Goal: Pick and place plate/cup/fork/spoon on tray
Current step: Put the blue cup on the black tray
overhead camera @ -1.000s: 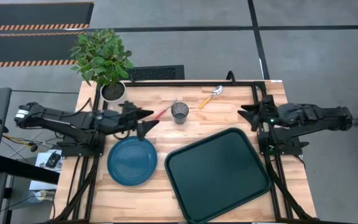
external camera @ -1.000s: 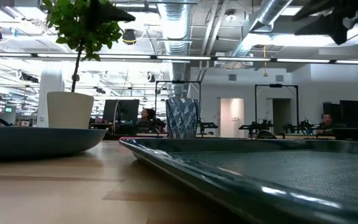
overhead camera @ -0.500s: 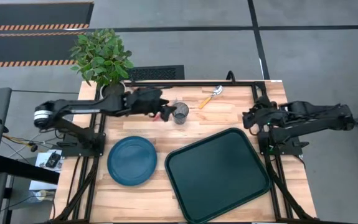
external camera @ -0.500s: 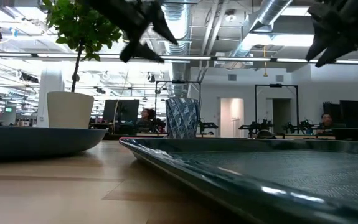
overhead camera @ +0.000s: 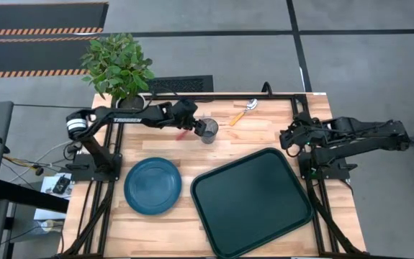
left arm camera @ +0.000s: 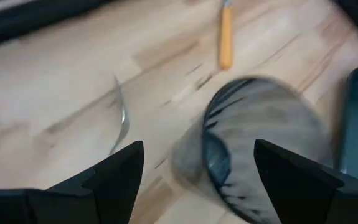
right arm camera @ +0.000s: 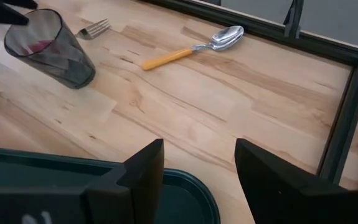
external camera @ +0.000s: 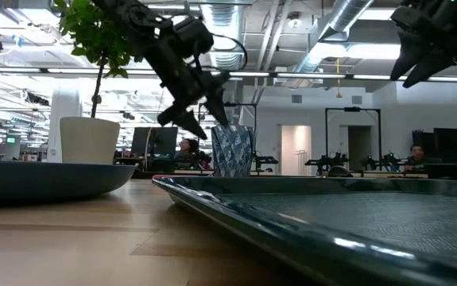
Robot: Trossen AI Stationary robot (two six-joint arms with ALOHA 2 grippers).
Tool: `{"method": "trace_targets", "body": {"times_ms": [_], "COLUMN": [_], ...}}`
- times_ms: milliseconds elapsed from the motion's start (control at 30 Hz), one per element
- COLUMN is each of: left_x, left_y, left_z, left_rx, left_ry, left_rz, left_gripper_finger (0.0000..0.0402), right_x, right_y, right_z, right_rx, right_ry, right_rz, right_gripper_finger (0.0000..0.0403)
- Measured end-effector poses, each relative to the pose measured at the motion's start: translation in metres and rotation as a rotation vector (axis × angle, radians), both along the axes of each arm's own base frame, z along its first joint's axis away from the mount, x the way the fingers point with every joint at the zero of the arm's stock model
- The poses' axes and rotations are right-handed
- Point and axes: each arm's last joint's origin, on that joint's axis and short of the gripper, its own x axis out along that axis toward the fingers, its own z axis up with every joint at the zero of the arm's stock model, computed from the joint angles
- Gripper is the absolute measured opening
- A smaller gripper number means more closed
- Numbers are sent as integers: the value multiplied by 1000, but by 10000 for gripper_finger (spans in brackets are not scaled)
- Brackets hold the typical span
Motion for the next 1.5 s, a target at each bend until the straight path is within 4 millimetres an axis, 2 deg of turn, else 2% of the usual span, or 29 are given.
{"method": "trace_targets", "body": {"times_ms": [167, 267, 600, 667, 867, 1000, 1167, 1300, 1500], "left_x": [1, 1, 1, 1, 3, 13, 26, 33, 44], "left_y": [1, 1, 1, 1, -1, -8, -28, -56, -117], "left_z": [-5, -4, -4, -4, 2, 21, 47, 64, 74], "left_rx": [6, 19, 51, 63, 70, 78, 113, 106, 83], "left_ry": [20, 22, 39, 45, 22, -10, -1, 23, -30], "left_rz": [12, 25, 11, 6, -2, -64, -153, -273, -441], "left_gripper_finger": [284, 252, 39, 11, 4, 3, 2, 1, 1], "right_x": [0, 0, 0, 0, 0, 0, 0, 0, 0], "right_y": [0, 0, 0, 0, 0, 0, 0, 0, 0], "right_z": [0, 0, 0, 0, 0, 0, -4, -7, -7], "right_rx": [-1, -1, -3, -3, -4, -4, -6, -5, -4], "right_ry": [0, 1, 1, 1, 1, 1, 12, 26, 26], "right_rz": [0, 1, 1, 1, 1, 0, 0, 0, 1], "right_gripper_finger": [221, 220, 220, 220, 220, 220, 220, 220, 220]}}
